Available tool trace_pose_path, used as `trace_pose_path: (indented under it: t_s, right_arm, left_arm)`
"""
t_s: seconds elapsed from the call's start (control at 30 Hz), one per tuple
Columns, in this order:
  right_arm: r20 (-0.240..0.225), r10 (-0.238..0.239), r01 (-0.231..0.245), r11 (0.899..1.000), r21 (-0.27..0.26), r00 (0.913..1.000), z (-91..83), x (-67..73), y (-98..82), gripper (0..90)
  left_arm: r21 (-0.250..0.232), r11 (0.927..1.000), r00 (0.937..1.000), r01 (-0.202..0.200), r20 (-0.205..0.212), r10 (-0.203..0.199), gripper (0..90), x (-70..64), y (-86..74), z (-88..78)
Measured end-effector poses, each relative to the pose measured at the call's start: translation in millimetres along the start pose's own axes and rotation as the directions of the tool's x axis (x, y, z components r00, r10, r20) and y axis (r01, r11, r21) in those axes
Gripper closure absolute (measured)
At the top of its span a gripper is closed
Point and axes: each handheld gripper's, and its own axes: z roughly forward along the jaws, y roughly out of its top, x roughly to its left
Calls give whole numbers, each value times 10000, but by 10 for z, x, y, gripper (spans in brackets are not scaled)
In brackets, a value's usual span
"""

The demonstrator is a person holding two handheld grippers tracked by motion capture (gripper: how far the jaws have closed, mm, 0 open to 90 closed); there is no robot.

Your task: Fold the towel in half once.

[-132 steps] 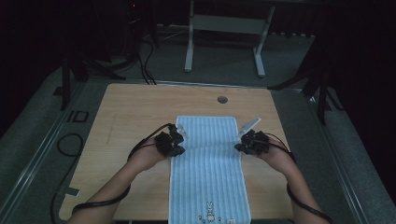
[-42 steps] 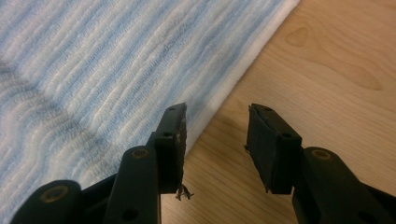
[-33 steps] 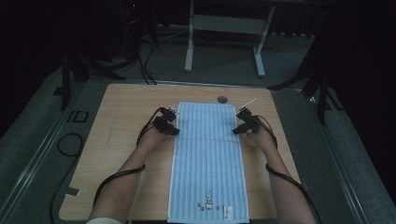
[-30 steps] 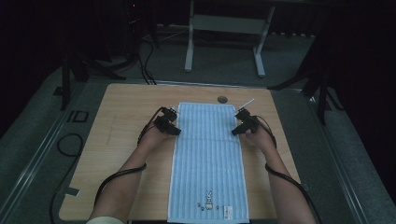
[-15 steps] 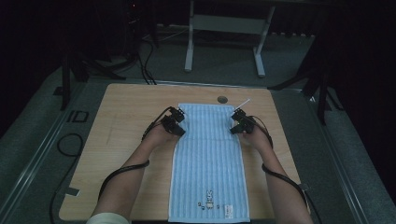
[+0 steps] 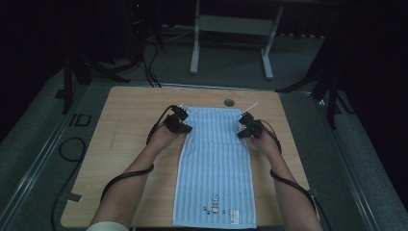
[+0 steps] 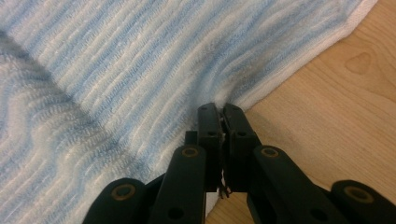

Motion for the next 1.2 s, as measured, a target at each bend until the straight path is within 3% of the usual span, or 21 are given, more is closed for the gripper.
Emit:
trace_pose_path:
  t_s: [0.03, 0.1, 0.13, 0.2, 0.27, 0.3, 0.43, 0.47, 0.63, 0.77, 0.9, 0.97, 1.0, 1.03, 1.2]
  right_arm:
    - [-6, 2, -2, 10000, 7, 10000, -1, 0, -1, 871]
    - [11, -9, 9, 10000, 44, 10000, -3, -2, -2, 871]
    - [74, -32, 31, 10000, 83, 10000, -8, -2, -3, 875]
    - [266, -46, 45, 10000, 43, 9996, -40, 2, -13, 877]
    - [304, -89, 97, 9996, -255, 9995, -135, -1, -31, 879]
    - [246, -75, 84, 9993, -366, 9997, -178, 0, -37, 879]
    - [259, -387, 413, 9931, -1097, 9989, -486, 21, -82, 880]
    - [290, -429, 462, 9912, -1238, 9987, -547, 34, -95, 880]
    - [278, -1056, 1089, 9772, -1825, 9940, -890, 222, -240, 879]
    - [125, -1418, 1414, 9691, -2024, 9898, -1028, 420, -472, 878]
    - [-276, -1542, 1454, 9680, -2043, 9876, -1041, 586, -705, 877]
    - [-413, -1473, 1363, 9702, -2004, 9882, -1015, 631, -781, 877]
    - [-538, -1496, 1370, 9722, -1897, 9873, -986, 666, -839, 873]
    - [-687, -1453, 1322, 9771, -1669, 9870, -924, 721, -965, 871]
    - [-1044, -1423, 1292, 9840, -1224, 9843, -803, 805, -1189, 865]
  left_arm:
    - [-172, 9998, 9998, -116, -190, 113, 899, -18, -6, -17]
    - [-196, 9998, 9999, -87, 67, 89, 899, -26, -11, -45]
    - [-300, 9994, 9997, -174, -187, 168, 899, -46, -18, -72]
    - [-524, 9986, 10000, 80, 7, -80, 899, -35, -41, -152]
    - [-539, 9985, 9999, -78, 100, 83, 899, -47, -58, -237]
    - [-632, 9979, 9999, -166, -59, 162, 899, -59, -73, -291]
    - [-963, 9953, 9999, -106, 56, 112, 899, -86, -175, -489]
    - [-943, 9951, 9996, -289, -86, 282, 899, -125, -215, -548]
    - [-892, 9941, 9980, -624, 78, 634, 898, -289, -428, -717]
    - [-803, 9931, 9962, -854, 79, 863, 897, -444, -618, -792]
    - [-376, 9951, 9941, -917, 542, 937, 897, -595, -842, -745]
    - [-345, 9951, 9946, -930, 433, 944, 897, -627, -894, -726]
    - [-34, 9949, 9935, -1011, 523, 1011, 897, -663, -991, -671]
    - [-2, 9957, 9944, -927, 511, 926, 896, -671, -1030, -649]
    - [518, 9928, 9915, -1076, 793, 1033, 895, -742, -1165, -499]
